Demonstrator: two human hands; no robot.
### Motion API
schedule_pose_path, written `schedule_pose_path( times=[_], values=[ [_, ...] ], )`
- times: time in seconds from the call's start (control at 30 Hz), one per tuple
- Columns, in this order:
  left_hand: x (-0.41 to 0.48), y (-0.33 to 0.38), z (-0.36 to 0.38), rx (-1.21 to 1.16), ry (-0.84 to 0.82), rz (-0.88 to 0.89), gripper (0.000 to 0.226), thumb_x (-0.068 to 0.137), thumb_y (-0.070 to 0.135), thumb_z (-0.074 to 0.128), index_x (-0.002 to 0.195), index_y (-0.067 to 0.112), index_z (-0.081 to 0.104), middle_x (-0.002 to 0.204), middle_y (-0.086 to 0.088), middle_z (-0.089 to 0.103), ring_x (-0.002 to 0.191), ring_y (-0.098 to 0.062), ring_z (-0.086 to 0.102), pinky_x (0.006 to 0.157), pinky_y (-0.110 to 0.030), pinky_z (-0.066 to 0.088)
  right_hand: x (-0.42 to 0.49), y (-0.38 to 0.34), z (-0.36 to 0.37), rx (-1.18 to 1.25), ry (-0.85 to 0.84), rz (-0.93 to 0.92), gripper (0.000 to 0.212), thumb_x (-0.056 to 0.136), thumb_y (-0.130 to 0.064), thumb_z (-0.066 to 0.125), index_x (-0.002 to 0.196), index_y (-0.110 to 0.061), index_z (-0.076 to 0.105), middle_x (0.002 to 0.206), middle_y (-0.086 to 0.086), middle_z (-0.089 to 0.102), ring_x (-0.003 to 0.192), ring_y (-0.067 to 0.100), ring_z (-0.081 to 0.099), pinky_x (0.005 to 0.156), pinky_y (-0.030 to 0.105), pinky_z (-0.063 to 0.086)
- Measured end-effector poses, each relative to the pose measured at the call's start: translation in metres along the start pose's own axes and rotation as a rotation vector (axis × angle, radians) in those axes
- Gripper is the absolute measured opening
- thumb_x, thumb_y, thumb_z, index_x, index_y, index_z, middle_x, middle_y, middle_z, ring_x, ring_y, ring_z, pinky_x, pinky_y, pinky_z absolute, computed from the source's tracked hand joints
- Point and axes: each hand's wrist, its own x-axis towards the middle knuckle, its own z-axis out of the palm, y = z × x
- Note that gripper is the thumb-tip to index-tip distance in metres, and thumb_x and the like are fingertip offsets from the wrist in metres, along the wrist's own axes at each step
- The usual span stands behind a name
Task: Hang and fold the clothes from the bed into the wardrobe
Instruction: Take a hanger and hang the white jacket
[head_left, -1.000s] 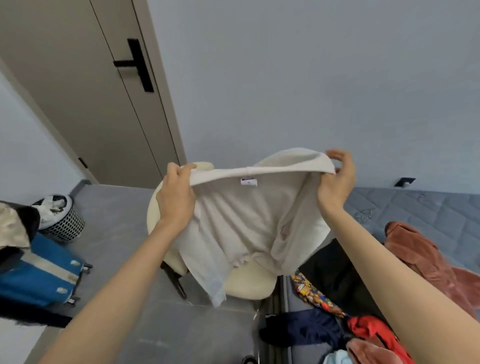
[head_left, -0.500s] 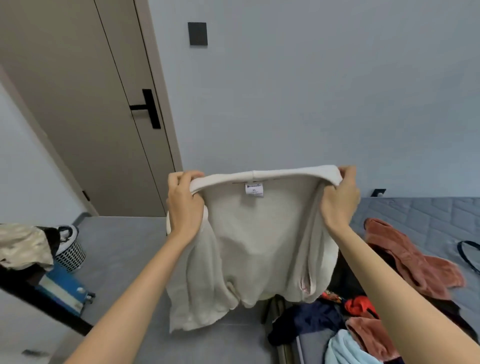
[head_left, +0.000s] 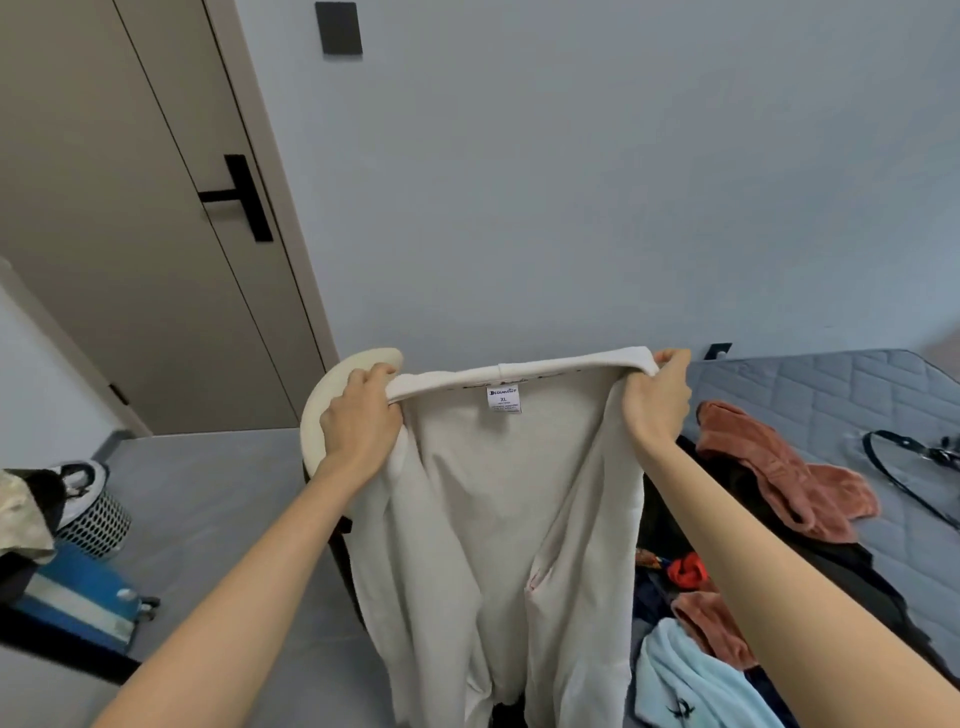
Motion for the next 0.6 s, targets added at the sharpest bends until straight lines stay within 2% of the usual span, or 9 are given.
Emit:
schedule_pose_path(
  times=[0.13, 0.27, 0.37, 0.43, 0.5, 0.6],
  values=[
    [0.035, -0.010, 0.033, 0.129, -0.117, -0.061, 0.035, 0.089, 0.016, 0.043, 0.122, 0.021, 0.052, 0.111, -0.011, 0.061, 0.099, -0.035, 0.057, 0.072, -0.036, 0.036, 0.029, 0.005, 0.036, 0.002, 0.057, 0.006, 0.018, 0.090, -0.008, 0.035, 0.102, -0.022, 0.037, 0.081, 0.001, 0.051, 0.079, 0.027, 0.048, 0.067, 0.038, 0.036],
    [0.079, -0.020, 0.076, 0.160, -0.195, -0.122, 0.045, 0.090, 0.005, 0.038, 0.131, 0.022, 0.047, 0.118, -0.014, 0.047, 0.097, -0.039, 0.056, 0.073, -0.037, 0.034, 0.067, 0.022, 0.090, 0.001, 0.066, 0.092, 0.019, 0.093, -0.011, 0.035, 0.110, -0.020, 0.039, 0.085, 0.000, 0.052, 0.080, 0.025, 0.044, 0.072, 0.037, 0.032],
    [0.121, -0.024, 0.105, 0.232, -0.264, -0.201, 0.048, 0.087, 0.006, 0.040, 0.132, 0.021, 0.046, 0.119, -0.014, 0.046, 0.099, -0.039, 0.057, 0.076, -0.036, 0.036, 0.101, 0.037, 0.133, -0.026, 0.032, 0.137, 0.017, 0.093, -0.011, 0.035, 0.105, -0.024, 0.037, 0.087, 0.001, 0.054, 0.078, 0.024, 0.047, 0.070, 0.038, 0.034],
    [0.151, -0.028, 0.125, 0.282, -0.382, -0.268, 0.046, 0.086, 0.012, 0.044, 0.131, 0.021, 0.046, 0.119, -0.013, 0.054, 0.104, -0.036, 0.056, 0.076, -0.034, 0.034, 0.126, 0.045, 0.162, -0.049, -0.016, 0.176, 0.014, 0.095, -0.015, 0.035, 0.104, -0.026, 0.036, 0.088, 0.001, 0.056, 0.079, 0.026, 0.051, 0.070, 0.039, 0.039],
    [0.179, -0.033, 0.147, 0.279, -0.498, -0.359, 0.036, 0.086, 0.019, 0.044, 0.120, 0.020, 0.054, 0.114, -0.010, 0.060, 0.098, -0.033, 0.055, 0.075, -0.032, 0.034, 0.149, 0.054, 0.192, -0.108, -0.100, 0.208, 0.017, 0.096, -0.017, 0.036, 0.111, -0.024, 0.039, 0.092, 0.004, 0.058, 0.081, 0.027, 0.053, 0.073, 0.043, 0.045],
    [0.214, -0.037, 0.186, 0.024, -0.566, -0.527, 0.019, 0.087, 0.018, 0.047, 0.102, 0.013, 0.058, 0.106, -0.012, 0.064, 0.081, -0.028, 0.053, 0.067, -0.031, 0.038, 0.182, 0.070, 0.235, -0.203, -0.281, 0.282, 0.025, 0.097, -0.023, 0.037, 0.122, -0.022, 0.037, 0.106, 0.009, 0.059, 0.090, 0.031, 0.055, 0.079, 0.044, 0.045]
  ],
)
